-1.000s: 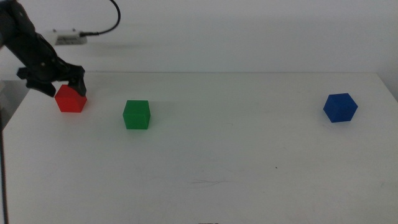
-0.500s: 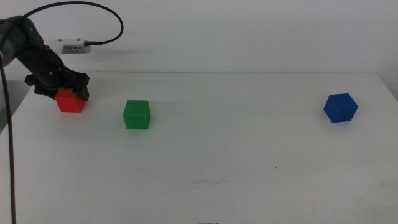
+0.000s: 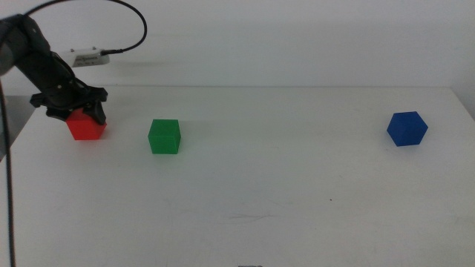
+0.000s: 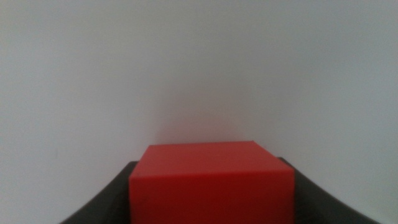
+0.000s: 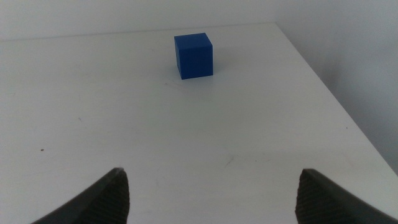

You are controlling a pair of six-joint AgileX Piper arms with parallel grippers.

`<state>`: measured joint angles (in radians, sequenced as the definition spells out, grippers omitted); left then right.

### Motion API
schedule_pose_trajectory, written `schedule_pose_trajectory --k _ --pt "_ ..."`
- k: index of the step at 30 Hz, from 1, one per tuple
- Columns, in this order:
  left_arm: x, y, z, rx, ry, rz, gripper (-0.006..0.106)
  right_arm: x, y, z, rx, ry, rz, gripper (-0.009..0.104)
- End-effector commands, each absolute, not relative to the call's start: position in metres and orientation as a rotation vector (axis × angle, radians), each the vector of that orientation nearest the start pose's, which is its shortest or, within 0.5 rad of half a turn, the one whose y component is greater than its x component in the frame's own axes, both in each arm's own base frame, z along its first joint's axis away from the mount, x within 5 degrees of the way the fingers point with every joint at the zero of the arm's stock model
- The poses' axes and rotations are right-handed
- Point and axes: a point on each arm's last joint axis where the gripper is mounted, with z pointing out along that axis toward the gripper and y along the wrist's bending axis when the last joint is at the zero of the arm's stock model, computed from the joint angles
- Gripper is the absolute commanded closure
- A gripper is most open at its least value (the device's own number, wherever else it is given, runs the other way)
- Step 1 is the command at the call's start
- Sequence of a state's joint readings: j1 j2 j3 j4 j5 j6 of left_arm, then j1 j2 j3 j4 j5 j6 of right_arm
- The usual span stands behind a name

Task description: Stack red cubes first, then green, then blue cubes in a specific spot.

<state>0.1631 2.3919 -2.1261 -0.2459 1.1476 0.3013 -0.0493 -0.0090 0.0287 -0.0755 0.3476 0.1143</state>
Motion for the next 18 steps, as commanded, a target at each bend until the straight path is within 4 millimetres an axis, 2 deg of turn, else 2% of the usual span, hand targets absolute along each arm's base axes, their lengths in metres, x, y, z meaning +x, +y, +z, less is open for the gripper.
schedule_pose_trajectory --k 1,4,7,11,14,18 --pt "0.49 0.056 0.243 0.09 2.718 -0.248 0.07 0.053 -0.005 0.186 0.085 1.734 -0.043 0.022" --pt "0.469 0.05 0.259 0.065 2.697 -0.24 0.07 0.053 -0.005 0.186 0.085 1.734 -0.043 0.022" --pt "0.438 0.039 0.278 0.0 2.639 -0.221 0.07 0.053 -0.005 0.186 0.085 1.734 -0.043 0.022" --pt "0.397 0.012 0.284 -0.09 2.582 -0.216 0.07 0.053 -0.005 0.186 0.085 1.734 -0.043 0.022" --pt "0.377 -0.022 0.288 -0.107 2.575 -0.238 0.07 0.053 -0.005 0.186 0.085 1.734 -0.043 0.022" --pt "0.367 -0.08 0.289 -0.038 2.598 -0.258 0.07 0.053 -0.005 0.186 0.085 1.734 -0.043 0.022"
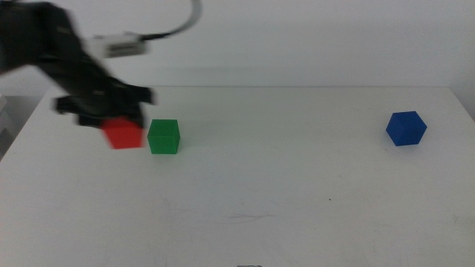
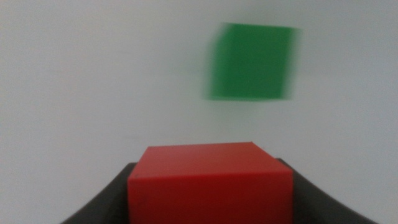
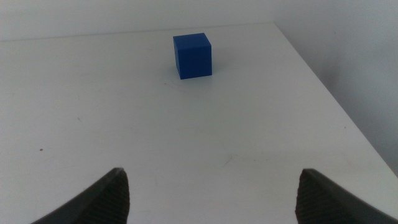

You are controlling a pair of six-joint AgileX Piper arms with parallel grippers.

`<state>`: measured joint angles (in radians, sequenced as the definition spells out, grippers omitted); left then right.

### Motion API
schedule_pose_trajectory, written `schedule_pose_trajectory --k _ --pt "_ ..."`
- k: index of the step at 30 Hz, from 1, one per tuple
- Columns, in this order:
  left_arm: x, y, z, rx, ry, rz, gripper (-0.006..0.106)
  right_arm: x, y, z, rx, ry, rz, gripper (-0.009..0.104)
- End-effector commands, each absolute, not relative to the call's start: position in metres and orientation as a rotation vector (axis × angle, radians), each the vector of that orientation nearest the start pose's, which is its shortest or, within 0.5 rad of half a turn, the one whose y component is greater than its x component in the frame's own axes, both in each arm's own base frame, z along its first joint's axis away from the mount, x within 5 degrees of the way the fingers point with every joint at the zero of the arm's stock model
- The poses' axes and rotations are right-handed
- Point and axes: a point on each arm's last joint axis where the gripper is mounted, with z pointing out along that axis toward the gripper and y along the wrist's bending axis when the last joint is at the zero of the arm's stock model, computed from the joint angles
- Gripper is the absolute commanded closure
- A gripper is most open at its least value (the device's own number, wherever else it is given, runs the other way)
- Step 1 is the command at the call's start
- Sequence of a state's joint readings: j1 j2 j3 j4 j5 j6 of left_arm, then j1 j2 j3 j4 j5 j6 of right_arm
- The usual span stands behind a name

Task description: Stack red cubes first, then green, then blue cubes in a specific spot.

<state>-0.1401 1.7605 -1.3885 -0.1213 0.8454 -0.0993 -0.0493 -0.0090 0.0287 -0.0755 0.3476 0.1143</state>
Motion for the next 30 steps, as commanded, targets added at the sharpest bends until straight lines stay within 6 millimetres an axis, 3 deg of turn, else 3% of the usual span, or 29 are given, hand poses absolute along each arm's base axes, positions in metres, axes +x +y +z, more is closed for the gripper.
schedule_pose_trajectory --k 1,8,13,20,30 --pt "0.364 -0.096 0.289 -0.027 2.595 -0.269 0.07 0.053 -0.005 0.186 0.085 1.734 -0.043 0.022" --pt "0.349 -0.193 0.268 0.034 2.644 -0.321 0.07 0.053 -0.005 0.186 0.085 1.734 -0.043 0.022" --pt "0.34 -0.244 0.244 0.118 2.663 -0.359 0.07 0.053 -0.005 0.186 0.085 1.734 -0.043 0.022" --pt "0.335 -0.271 0.215 0.114 2.712 -0.37 0.07 0.053 -0.005 0.186 0.085 1.734 -0.043 0.022" --pt "0.331 -0.279 0.211 0.105 2.72 -0.383 0.07 0.053 -0.005 0.186 0.085 1.734 -0.043 0.022"
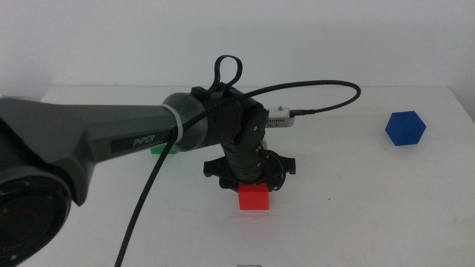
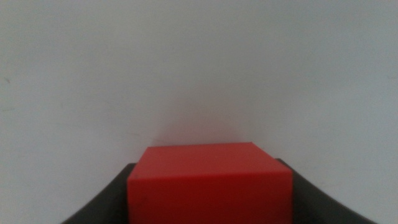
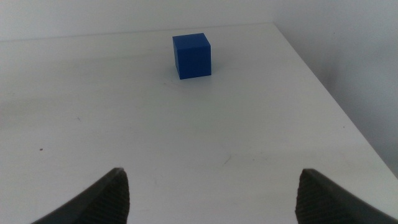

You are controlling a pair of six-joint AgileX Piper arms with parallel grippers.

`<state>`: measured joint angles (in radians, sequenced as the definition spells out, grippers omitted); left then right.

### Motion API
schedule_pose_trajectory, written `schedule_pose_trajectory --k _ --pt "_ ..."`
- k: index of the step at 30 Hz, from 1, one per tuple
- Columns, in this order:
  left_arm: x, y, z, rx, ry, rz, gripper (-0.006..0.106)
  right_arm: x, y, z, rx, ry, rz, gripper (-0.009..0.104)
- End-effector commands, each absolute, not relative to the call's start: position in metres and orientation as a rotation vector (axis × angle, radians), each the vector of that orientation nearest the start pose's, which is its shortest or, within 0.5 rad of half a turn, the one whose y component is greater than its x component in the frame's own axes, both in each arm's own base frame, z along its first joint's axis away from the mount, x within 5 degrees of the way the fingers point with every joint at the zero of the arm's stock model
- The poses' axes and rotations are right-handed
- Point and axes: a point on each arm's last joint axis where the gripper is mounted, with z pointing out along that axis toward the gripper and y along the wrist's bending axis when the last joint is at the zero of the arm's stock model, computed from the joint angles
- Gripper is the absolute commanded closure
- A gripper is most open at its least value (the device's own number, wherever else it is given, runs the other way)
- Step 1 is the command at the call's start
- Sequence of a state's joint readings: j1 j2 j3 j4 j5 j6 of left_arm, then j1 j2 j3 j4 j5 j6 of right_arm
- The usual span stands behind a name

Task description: Stack red cubes first, then green, then blue cubes in a specific spot.

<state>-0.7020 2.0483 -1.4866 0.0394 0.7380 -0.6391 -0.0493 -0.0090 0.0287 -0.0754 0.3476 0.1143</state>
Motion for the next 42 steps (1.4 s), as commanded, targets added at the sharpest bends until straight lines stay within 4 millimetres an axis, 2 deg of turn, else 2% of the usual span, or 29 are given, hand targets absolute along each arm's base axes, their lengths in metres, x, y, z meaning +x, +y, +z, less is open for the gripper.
schedule_pose_trajectory --k 1,10,17,18,19,25,29,32,36,42 --pt "0.33 -0.278 0.211 0.1 2.729 -0.377 0.07 0.053 -0.005 0.186 0.085 1.734 -0.043 0.022" --pt "0.329 -0.278 0.21 0.057 2.744 -0.376 0.068 0.053 -0.005 0.186 0.085 1.734 -0.043 0.022" --pt "0.328 -0.276 0.209 0.058 2.762 -0.355 0.056 0.053 -0.005 0.186 0.085 1.734 -0.043 0.022" --pt "0.328 -0.276 0.209 0.073 2.759 -0.354 0.034 0.053 -0.005 0.186 0.085 1.734 -0.043 0.022" --pt "0.328 -0.277 0.209 0.073 2.758 -0.354 0.03 0.053 -0.005 0.186 0.085 1.734 -0.043 0.022" --pt "0.329 -0.277 0.21 0.073 2.753 -0.359 0.008 0.053 -0.005 0.186 0.085 1.734 -0.043 0.022" --pt "0.328 -0.277 0.211 0.089 2.75 -0.361 0.007 0.053 -0.005 0.186 0.085 1.734 -0.043 0.022" --pt "0.326 -0.275 0.223 0.112 2.732 -0.369 0.007 0.053 -0.005 0.186 0.085 1.734 -0.043 0.022" --pt "0.322 -0.27 0.25 0.125 2.701 -0.376 0.007 0.053 -0.005 0.186 0.085 1.734 -0.043 0.022" --pt "0.316 -0.254 0.296 0.162 2.641 -0.263 0.007 0.053 -0.005 0.186 0.085 1.734 -0.043 0.022"
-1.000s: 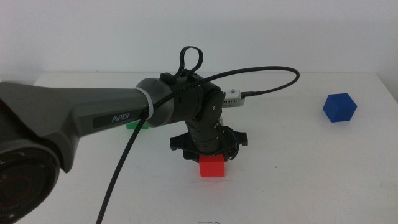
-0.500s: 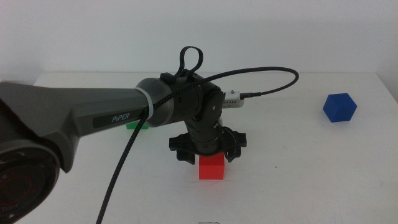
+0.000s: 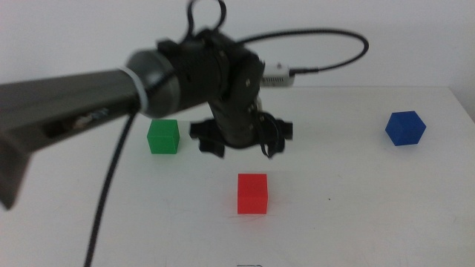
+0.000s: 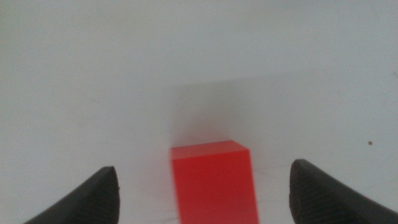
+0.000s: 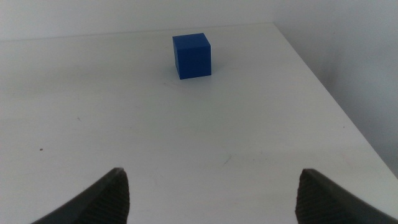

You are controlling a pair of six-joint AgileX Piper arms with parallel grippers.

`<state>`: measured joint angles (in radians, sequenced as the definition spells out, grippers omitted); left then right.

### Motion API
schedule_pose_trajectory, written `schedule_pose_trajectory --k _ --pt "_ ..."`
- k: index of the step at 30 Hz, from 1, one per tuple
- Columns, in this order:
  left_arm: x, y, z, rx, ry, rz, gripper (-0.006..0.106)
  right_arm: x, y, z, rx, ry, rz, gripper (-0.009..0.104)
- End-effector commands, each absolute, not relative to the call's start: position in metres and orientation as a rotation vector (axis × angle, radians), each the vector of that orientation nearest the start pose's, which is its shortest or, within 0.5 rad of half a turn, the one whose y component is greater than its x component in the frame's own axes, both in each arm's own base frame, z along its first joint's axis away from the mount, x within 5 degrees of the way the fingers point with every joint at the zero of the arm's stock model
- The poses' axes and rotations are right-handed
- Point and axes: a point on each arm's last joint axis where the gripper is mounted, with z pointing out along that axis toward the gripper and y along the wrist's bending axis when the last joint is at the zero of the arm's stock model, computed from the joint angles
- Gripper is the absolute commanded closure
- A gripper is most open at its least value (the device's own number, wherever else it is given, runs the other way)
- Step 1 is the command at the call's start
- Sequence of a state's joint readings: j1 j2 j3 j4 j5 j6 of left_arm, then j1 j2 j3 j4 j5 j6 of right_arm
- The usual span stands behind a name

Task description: Stack red cubes first, then green, then blue cubes in a specific spot.

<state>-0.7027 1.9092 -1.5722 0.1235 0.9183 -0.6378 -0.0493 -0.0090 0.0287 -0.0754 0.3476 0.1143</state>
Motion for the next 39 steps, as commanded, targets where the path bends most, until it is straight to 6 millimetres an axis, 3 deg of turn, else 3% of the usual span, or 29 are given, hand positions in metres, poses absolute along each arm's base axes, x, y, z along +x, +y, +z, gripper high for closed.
schedule_pose_trajectory --k 1,8,25,32,39 --pt "0.315 -0.251 0.303 0.162 2.632 -0.238 0.007 0.053 -0.005 0.186 0.085 1.734 -0.043 0.022" --pt "0.322 -0.216 0.328 0.107 2.621 -0.143 0.007 0.053 -0.005 0.186 0.085 1.734 -0.043 0.022" --pt "0.386 -0.121 0.324 -0.039 2.607 -0.145 0.007 0.053 -0.005 0.186 0.085 1.734 -0.042 0.022" --pt "0.416 -0.108 0.307 -0.012 2.636 -0.178 0.007 0.053 -0.005 0.186 0.085 1.734 -0.042 0.022" --pt "0.437 -0.109 0.282 -0.008 2.654 -0.16 0.007 0.053 -0.005 0.186 0.085 1.734 -0.042 0.022"
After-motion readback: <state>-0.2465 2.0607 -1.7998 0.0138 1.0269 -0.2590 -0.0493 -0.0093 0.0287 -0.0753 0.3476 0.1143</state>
